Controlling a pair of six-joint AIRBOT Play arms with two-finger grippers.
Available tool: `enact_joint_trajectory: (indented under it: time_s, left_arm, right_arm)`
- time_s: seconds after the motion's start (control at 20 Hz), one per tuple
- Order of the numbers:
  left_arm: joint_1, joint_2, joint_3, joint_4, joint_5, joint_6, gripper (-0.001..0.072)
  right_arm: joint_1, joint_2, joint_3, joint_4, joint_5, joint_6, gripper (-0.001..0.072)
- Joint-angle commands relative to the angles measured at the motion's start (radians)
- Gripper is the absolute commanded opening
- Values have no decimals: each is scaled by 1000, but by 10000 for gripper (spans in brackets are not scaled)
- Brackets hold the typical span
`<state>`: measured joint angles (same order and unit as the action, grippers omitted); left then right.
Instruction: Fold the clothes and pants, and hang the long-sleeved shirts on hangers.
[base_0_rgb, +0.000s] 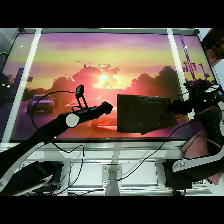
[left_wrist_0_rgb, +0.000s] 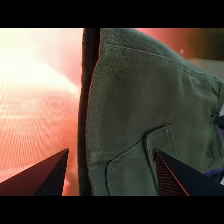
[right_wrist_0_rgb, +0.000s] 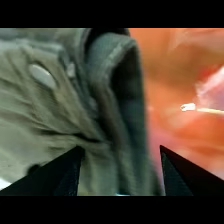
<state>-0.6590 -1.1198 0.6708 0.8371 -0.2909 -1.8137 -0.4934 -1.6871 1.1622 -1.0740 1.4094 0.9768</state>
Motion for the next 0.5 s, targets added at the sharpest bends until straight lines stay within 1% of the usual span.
enact_joint_trajectory:
  time_s: [0.0,0.1,0.15,0.2,0.25,0.3,0.35,0.4,0.45]
  left_arm:
    - [1,1,0,0,1,0,608]
    - [1,1,0,0,1,0,609]
    - [1,0,0,1,1,0,608]
    - [1,-1,0,9,4,0,608]
    - [1,-1,0,33,4,0,607]
    - [1,-1,0,71,4,0,604]
    - [1,-4,0,118,3,0,540]
    - [1,-13,0,159,3,0,421]
    - [1,-23,0,186,3,0,353]
  right_arm:
    - [10,-78,-1,114,58,25,553]
    - [39,-101,-2,119,52,-3,553]
    - [58,-107,-2,136,48,-4,554]
    - [81,-109,-2,166,48,-27,553]
    - [105,-109,-2,198,48,-54,553]
    - [128,-109,-2,230,48,-58,554]
    - [153,-109,-2,264,47,-70,555]
    - [182,-109,-2,285,47,-81,566]
    - [210,-109,-2,289,44,-81,566]
